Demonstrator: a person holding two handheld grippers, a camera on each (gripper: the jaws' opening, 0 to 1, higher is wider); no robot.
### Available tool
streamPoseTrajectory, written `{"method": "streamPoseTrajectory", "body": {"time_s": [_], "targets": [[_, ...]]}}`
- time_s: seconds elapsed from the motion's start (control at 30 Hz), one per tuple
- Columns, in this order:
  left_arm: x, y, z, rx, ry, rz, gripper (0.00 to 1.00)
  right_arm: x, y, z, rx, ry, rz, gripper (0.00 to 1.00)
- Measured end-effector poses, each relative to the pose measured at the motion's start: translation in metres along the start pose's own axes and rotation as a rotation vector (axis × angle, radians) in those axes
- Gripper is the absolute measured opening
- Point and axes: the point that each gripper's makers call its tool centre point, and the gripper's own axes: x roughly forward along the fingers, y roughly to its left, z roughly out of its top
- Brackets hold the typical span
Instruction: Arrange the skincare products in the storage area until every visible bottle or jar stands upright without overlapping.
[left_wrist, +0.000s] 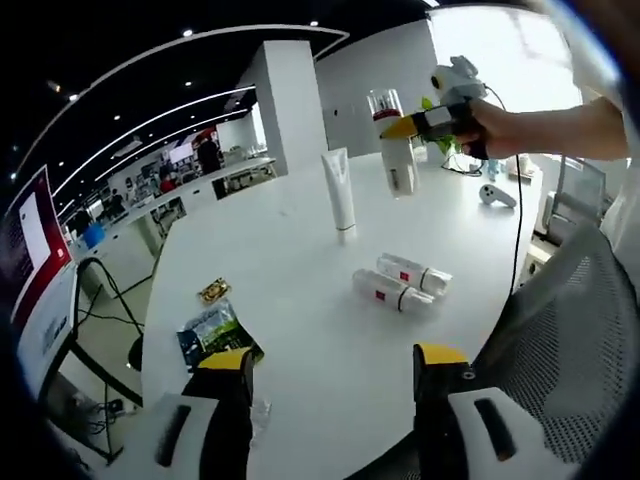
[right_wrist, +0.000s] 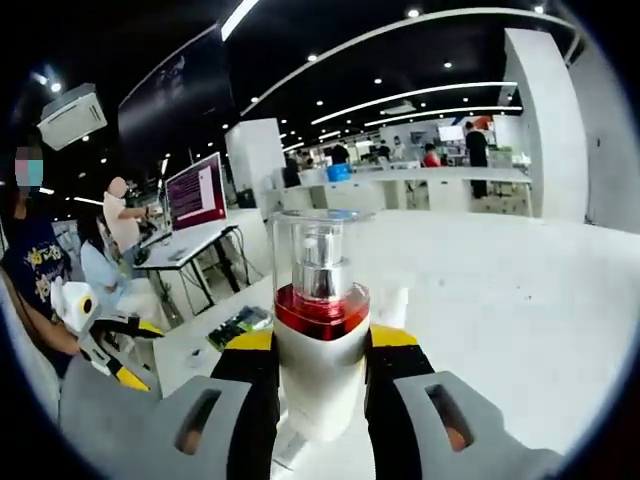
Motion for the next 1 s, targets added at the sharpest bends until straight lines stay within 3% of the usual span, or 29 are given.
{"method": "streamPoseTrajectory", "body": {"time_s": [0.2, 0.47, 0.6, 0.83, 1.0], "targets": [[0.0, -0.008, -0.01, -0.009, 0.038, -0.034, 0.59, 0.015, -0.031, -0.02, 0.004, 0.02, -0.02, 0.29], [0.001, -0.01, -0.017, 0.024, 0.07, -0.041, 0.59, 0.032, -0.077, -0.046, 0.011, 0.07, -0.067, 0.29], [0.001, -0.012, -0.018, 0.014, 0.068, -0.056, 0.6, 0.036, -0.082, -0.049, 0.039, 0.075, -0.048, 0.29], [0.003, -0.011, -0.021, 0.018, 0.084, -0.049, 0.6, 0.045, -0.096, -0.056, -0.012, 0.108, -0.06, 0.29], [0.003, -0.01, -0.023, 0.018, 0.099, -0.047, 0.6, 0.048, -0.11, -0.057, -0.003, 0.08, -0.088, 0.29]]}}
